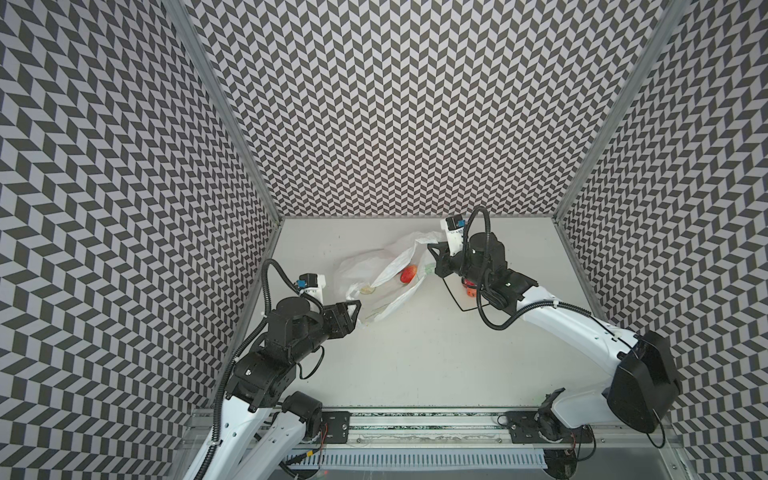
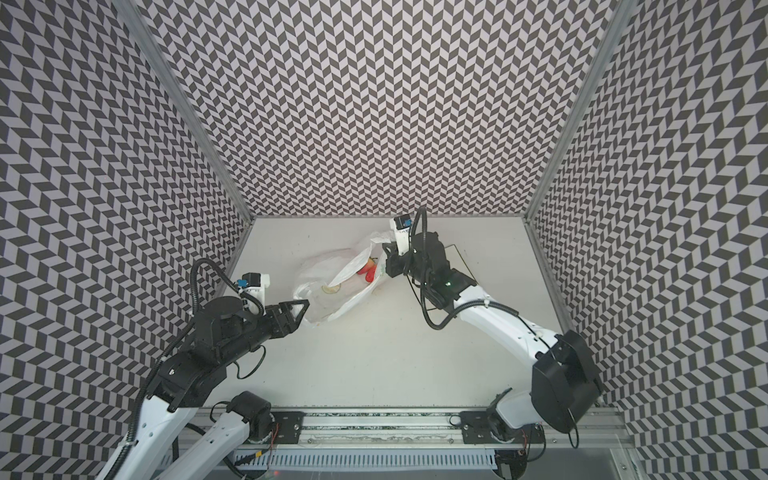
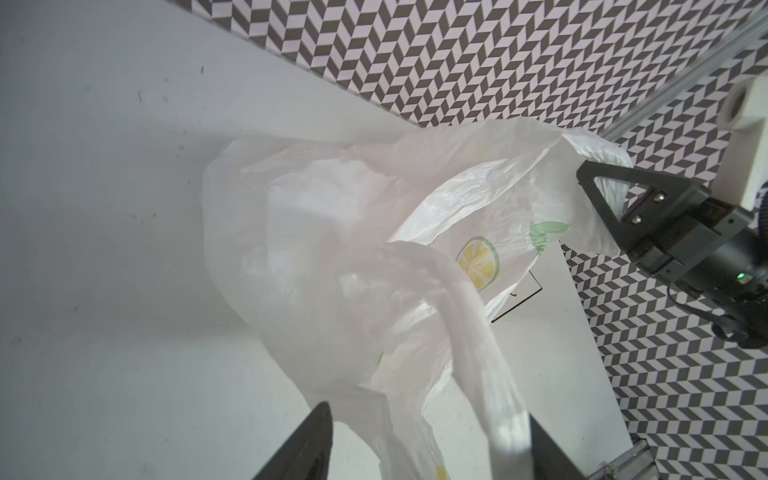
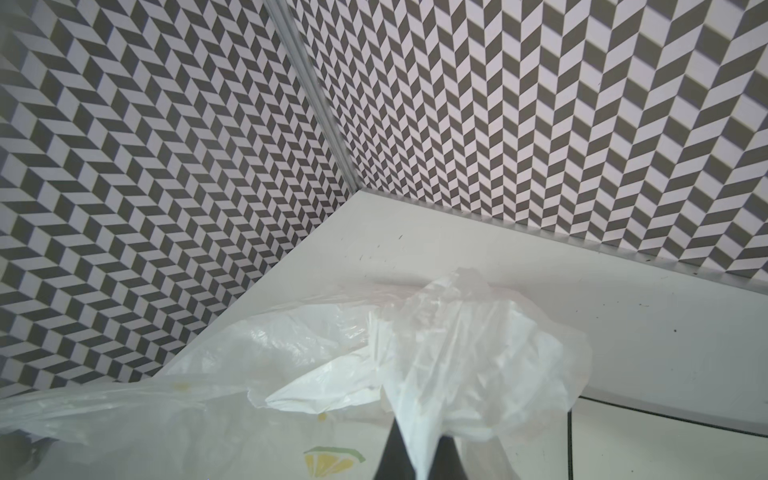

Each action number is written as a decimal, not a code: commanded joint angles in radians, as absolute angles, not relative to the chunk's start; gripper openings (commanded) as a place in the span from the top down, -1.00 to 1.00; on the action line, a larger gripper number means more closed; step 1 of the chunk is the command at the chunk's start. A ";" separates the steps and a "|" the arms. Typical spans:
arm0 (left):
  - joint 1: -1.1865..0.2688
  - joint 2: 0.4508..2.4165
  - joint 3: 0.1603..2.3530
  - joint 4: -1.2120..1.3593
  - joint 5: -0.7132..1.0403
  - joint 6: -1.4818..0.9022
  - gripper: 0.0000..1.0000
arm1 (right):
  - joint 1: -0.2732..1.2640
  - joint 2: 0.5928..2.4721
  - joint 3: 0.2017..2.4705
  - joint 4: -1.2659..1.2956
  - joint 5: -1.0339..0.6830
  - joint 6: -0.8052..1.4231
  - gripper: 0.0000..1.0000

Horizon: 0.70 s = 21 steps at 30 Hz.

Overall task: Take the fake fruits out of the plastic bag
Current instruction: 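Lift the bag bottom with the right gripper while the left gripper holds the handle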

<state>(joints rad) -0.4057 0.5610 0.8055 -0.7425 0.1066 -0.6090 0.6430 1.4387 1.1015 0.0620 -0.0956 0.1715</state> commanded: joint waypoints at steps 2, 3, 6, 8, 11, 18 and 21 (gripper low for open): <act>-0.408 0.557 0.943 -0.910 0.004 -0.634 -0.61 | 0.644 1.412 1.084 0.128 -0.163 0.189 1.00; -0.408 0.564 0.996 -0.941 -0.022 -0.622 -0.69 | 0.644 1.413 1.085 0.128 -0.169 0.189 1.00; -0.407 0.616 1.147 -1.002 -0.084 -0.556 -0.80 | 0.646 1.410 1.086 0.134 -0.191 0.193 1.00; -0.407 0.664 1.233 -1.012 -0.081 -0.494 -0.82 | 0.647 1.406 1.085 0.139 -0.204 0.195 1.00; -0.408 0.751 1.319 -0.968 -0.022 -0.398 -0.80 | 0.651 1.399 1.077 0.145 -0.218 0.197 1.00; -0.420 0.995 1.326 -0.736 0.161 -0.263 -0.63 | 0.674 1.364 1.081 0.177 -0.252 0.207 1.00; -0.500 1.072 1.306 -0.666 0.128 -0.228 -0.64 | 0.687 1.343 1.087 0.209 -0.286 0.219 1.00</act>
<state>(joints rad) -0.4461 1.0405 1.3262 -0.7605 0.1001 -0.3023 0.6727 1.3907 1.0813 0.1081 -0.2390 0.2024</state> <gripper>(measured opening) 0.816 0.048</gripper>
